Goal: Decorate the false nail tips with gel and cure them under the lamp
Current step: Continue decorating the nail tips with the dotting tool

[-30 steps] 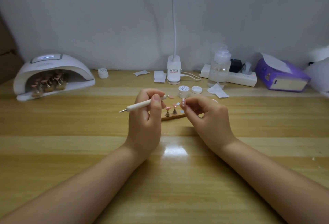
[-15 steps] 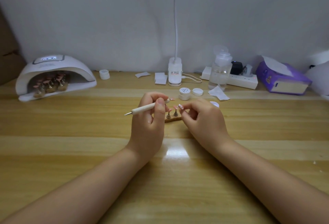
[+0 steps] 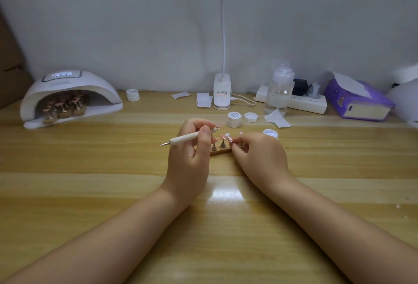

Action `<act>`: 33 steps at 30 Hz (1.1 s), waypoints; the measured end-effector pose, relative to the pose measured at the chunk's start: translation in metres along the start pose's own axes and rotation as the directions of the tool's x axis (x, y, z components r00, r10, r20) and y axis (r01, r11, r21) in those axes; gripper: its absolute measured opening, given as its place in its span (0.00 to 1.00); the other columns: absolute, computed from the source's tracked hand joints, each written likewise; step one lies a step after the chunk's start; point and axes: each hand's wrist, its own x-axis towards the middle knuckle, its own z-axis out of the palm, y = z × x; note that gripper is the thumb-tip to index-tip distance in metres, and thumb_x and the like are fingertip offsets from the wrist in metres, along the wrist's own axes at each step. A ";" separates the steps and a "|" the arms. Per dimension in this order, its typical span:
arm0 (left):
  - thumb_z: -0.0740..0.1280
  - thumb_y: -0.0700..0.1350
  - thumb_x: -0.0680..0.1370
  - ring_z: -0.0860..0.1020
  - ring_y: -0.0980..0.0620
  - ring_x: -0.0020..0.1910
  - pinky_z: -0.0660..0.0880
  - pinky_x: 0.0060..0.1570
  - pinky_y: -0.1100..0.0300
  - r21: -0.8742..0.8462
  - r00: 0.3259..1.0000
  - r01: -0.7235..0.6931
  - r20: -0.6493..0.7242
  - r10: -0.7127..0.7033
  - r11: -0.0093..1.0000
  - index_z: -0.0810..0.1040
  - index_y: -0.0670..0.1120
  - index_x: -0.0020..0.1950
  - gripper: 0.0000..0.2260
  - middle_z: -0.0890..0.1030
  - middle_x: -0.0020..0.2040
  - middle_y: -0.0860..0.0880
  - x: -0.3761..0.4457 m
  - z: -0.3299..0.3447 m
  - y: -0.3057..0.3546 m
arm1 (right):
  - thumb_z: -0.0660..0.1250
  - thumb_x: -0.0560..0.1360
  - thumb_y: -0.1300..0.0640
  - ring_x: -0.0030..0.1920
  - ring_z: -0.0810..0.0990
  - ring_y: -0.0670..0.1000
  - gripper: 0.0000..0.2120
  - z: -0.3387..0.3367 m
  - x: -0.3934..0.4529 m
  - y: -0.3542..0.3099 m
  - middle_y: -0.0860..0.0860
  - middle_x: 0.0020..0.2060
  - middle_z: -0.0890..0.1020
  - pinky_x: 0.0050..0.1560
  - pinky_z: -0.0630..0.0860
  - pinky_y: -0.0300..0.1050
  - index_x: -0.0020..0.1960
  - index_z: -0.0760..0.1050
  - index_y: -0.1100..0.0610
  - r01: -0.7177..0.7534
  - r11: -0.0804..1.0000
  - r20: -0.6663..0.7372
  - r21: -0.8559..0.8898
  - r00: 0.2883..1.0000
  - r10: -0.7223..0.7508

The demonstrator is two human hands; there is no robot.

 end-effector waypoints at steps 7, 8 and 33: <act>0.57 0.44 0.79 0.77 0.59 0.37 0.74 0.37 0.64 -0.002 1.000 -0.004 0.006 0.004 1.000 0.74 0.56 0.45 0.09 0.79 0.38 0.47 0.000 -0.001 0.001 | 0.61 0.77 0.50 0.47 0.79 0.54 0.11 0.000 0.002 0.001 0.50 0.42 0.83 0.40 0.74 0.46 0.50 0.82 0.51 -0.032 0.995 0.052 -0.092 0.998 0.037; 0.57 0.44 0.79 0.77 0.59 0.37 0.74 0.37 0.64 -0.002 1.000 -0.003 0.007 0.003 1.000 0.74 0.56 0.45 0.09 0.79 0.38 0.47 0.000 -0.001 0.001 | 0.61 0.78 0.49 0.46 0.79 0.54 0.12 -0.001 0.002 0.001 0.51 0.42 0.83 0.40 0.74 0.46 0.50 0.82 0.51 -0.034 0.994 0.060 -0.104 0.997 0.040; 0.57 0.51 0.78 0.77 0.61 0.37 0.73 0.36 0.67 -0.014 0.999 -0.020 0.026 0.020 1.000 0.74 0.57 0.46 0.07 0.79 0.42 0.51 0.003 -0.002 -0.004 | 0.67 0.64 0.34 0.64 0.65 0.57 0.33 -0.037 0.026 0.065 0.53 0.59 0.71 0.63 0.62 0.48 0.64 0.72 0.48 -0.329 0.915 0.050 -0.234 0.936 0.349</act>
